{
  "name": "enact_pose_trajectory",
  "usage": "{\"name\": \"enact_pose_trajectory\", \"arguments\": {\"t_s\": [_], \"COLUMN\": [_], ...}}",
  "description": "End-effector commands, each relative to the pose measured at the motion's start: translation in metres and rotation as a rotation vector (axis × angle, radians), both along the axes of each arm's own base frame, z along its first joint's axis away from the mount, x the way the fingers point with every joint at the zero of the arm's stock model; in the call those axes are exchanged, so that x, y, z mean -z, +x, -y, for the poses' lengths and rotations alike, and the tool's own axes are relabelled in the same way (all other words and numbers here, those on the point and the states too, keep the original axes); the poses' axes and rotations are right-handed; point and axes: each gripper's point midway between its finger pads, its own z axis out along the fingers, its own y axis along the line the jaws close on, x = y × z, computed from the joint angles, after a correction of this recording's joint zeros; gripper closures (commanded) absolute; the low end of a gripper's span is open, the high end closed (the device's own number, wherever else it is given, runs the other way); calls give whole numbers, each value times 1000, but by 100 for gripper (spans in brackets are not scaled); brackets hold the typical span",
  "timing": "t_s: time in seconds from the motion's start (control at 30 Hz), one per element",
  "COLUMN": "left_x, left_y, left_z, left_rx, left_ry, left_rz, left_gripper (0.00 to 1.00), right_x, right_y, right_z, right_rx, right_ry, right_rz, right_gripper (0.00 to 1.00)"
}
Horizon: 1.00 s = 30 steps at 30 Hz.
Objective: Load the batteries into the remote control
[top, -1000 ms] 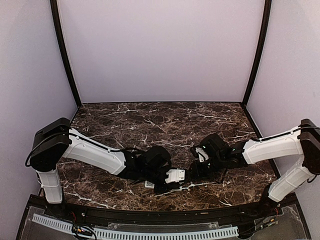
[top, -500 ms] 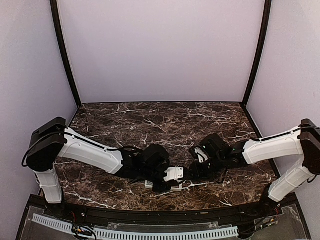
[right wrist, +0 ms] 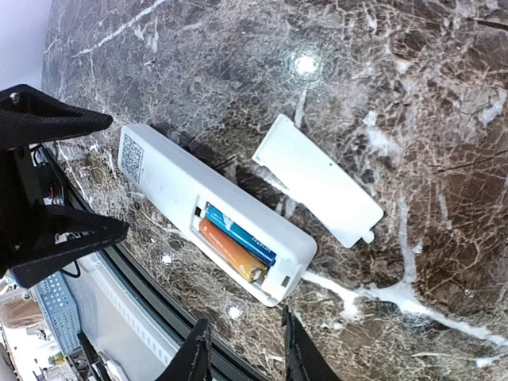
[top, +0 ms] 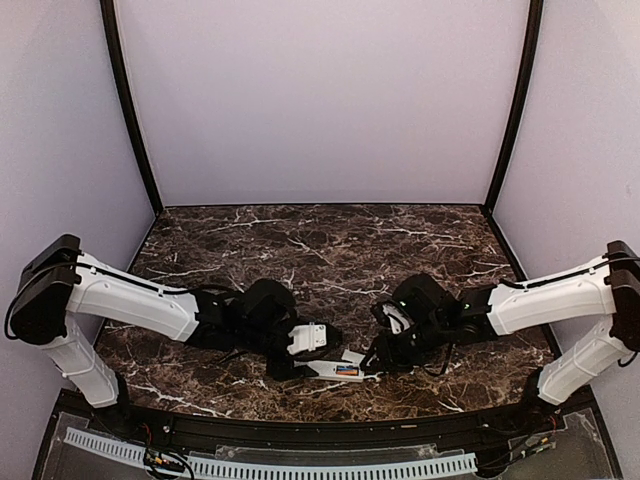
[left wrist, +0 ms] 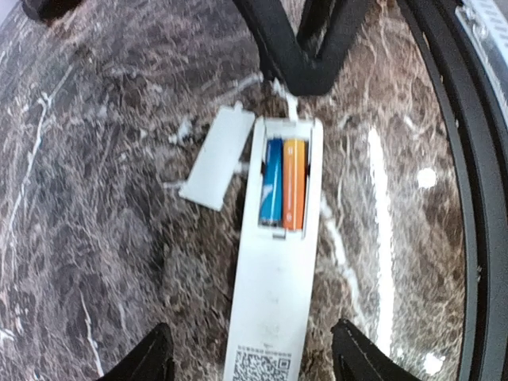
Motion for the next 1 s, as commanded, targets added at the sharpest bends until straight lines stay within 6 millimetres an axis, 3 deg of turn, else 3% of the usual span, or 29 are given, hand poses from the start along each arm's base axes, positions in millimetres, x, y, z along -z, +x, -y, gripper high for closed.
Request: {"name": "enact_pose_trajectory", "arguments": {"t_s": [0.0, 0.27, 0.47, 0.7, 0.77, 0.97], "left_x": [25, 25, 39, 44, 44, 47], "left_y": [0, 22, 4, -1, -1, -7], "left_z": [-34, -34, -33, -31, -30, -22], "left_rx": [11, -15, 56, 77, 71, 6], "left_ry": [132, 105, 158, 184, 184, 169], "left_rz": [14, -21, -137, -176, -177, -175], "left_gripper": [31, 29, 31, 34, 40, 72], "right_x": [1, 1, 3, 0, 1, -2], "right_y": [3, 4, 2, 1, 0, 0], "right_z": [-5, -21, -18, -11, -10, -5], "right_rx": [62, 45, 45, 53, 55, 66], "right_ry": [-30, -42, -69, -82, -84, -99], "right_rz": [-25, -21, -26, -17, -21, -13], "right_gripper": [71, 71, 72, 72, 72, 74]}}
